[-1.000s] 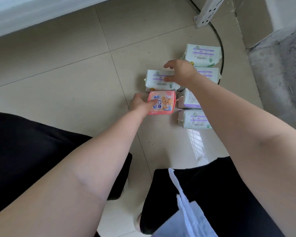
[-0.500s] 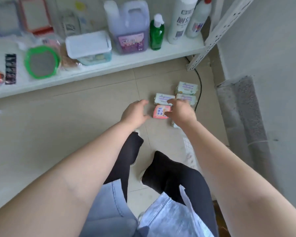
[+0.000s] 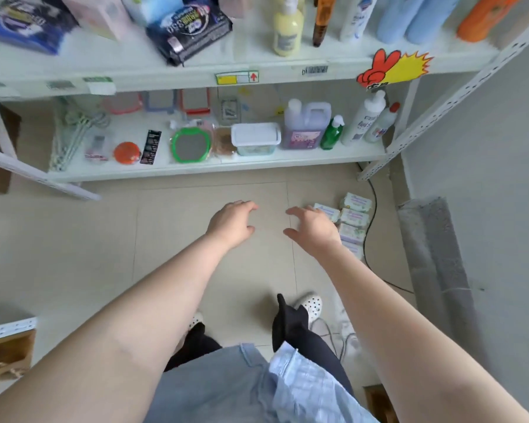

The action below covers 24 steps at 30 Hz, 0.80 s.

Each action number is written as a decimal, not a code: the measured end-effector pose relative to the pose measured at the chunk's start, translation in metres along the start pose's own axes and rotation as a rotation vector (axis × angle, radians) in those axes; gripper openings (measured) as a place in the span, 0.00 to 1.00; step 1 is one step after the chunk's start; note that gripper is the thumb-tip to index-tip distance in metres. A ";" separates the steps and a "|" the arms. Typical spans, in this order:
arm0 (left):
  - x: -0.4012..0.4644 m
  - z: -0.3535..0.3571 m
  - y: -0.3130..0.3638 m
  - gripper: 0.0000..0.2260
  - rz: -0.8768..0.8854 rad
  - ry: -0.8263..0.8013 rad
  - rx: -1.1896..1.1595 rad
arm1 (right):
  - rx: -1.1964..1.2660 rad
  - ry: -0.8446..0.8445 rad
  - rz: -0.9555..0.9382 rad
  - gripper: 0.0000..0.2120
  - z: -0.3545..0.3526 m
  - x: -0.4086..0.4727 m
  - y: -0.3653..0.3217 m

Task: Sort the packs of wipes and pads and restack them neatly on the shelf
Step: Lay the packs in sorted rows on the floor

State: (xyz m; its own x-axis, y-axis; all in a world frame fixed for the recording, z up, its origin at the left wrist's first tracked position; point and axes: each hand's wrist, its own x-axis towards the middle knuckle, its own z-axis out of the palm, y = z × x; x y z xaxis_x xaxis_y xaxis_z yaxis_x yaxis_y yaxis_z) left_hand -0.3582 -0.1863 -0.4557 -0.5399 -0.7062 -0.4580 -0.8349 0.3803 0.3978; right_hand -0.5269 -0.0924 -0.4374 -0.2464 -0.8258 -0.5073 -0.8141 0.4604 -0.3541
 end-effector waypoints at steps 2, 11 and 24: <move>-0.019 -0.015 -0.026 0.23 0.028 0.021 0.001 | -0.023 0.014 -0.004 0.23 0.010 -0.010 -0.035; -0.110 -0.124 -0.179 0.23 0.059 0.195 0.088 | -0.117 0.007 -0.113 0.24 0.043 -0.023 -0.238; -0.105 -0.264 -0.273 0.19 -0.126 0.567 -0.035 | -0.197 0.202 -0.316 0.24 -0.029 0.045 -0.405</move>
State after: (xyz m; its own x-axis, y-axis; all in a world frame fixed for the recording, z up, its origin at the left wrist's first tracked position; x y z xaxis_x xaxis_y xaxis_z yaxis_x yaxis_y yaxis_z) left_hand -0.0450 -0.3739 -0.3062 -0.2866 -0.9580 -0.0100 -0.8799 0.2590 0.3984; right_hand -0.2233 -0.3259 -0.2943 -0.0503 -0.9727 -0.2264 -0.9464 0.1188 -0.3003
